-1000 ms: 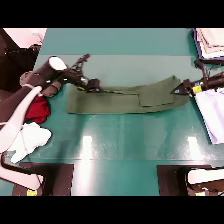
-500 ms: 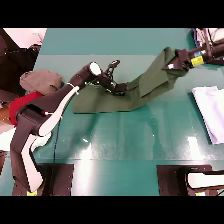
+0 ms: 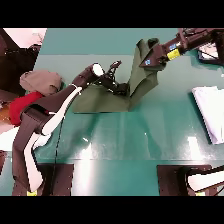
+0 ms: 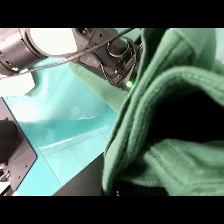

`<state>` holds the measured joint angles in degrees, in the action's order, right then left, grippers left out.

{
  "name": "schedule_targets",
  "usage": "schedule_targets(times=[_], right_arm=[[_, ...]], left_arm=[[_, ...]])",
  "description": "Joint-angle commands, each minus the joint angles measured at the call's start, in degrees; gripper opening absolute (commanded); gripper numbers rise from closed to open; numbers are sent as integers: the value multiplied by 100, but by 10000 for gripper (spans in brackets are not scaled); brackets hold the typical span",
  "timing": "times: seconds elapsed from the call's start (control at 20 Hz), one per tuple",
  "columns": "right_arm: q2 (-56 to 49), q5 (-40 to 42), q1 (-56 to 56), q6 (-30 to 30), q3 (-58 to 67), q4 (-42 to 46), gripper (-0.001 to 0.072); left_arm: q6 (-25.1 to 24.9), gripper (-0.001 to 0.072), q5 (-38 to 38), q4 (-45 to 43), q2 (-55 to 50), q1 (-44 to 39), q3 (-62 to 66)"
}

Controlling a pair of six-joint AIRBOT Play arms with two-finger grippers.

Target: Fold the shirts.

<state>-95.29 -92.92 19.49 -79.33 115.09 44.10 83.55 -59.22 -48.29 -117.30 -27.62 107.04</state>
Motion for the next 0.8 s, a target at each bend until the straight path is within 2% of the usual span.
schedule_targets(times=[0.0, 0.2, 0.3, 0.45, 0.5, 0.55, 0.6, 0.65, 0.7, 0.75], right_arm=[[-50, 249, 262, 188, -144, 20, 16], [-192, 885, 739, 376, -164, 42, 17], [-400, 1421, 1167, 544, -162, -11, 19], [-1038, 2424, 1934, 1191, 31, -734, 31], [-1314, 2765, 2181, 1375, 203, -822, 191], [-1591, 3180, 2437, 1521, 365, -863, 422], [-1799, 3563, 2638, 1539, 437, -866, 564], [-1926, 3792, 2778, 1541, 442, -997, 596], [-1950, 3860, 2855, 1545, 365, -1043, 584], [-1856, 3738, 2846, 1547, 245, -968, 530]], left_arm=[[2, 24, -304, -306, 280, 295, 22], [-7, 25, -887, -1226, 1019, 1051, 22], [-208, 25, -1220, -1325, 1462, 1598, 22], [-304, 26, -1659, -1325, 2138, 2472, 20], [-299, 26, -1755, -1325, 2330, 2726, 20], [-299, 26, -1829, -1325, 2524, 2973, 20], [-297, 26, -1840, -1325, 2688, 3174, 20], [-297, 26, -1834, -1320, 2848, 3353, 20], [-297, 26, -1836, -1318, 2959, 3488, 20], [-297, 26, -1840, -1314, 3051, 3574, 20]])
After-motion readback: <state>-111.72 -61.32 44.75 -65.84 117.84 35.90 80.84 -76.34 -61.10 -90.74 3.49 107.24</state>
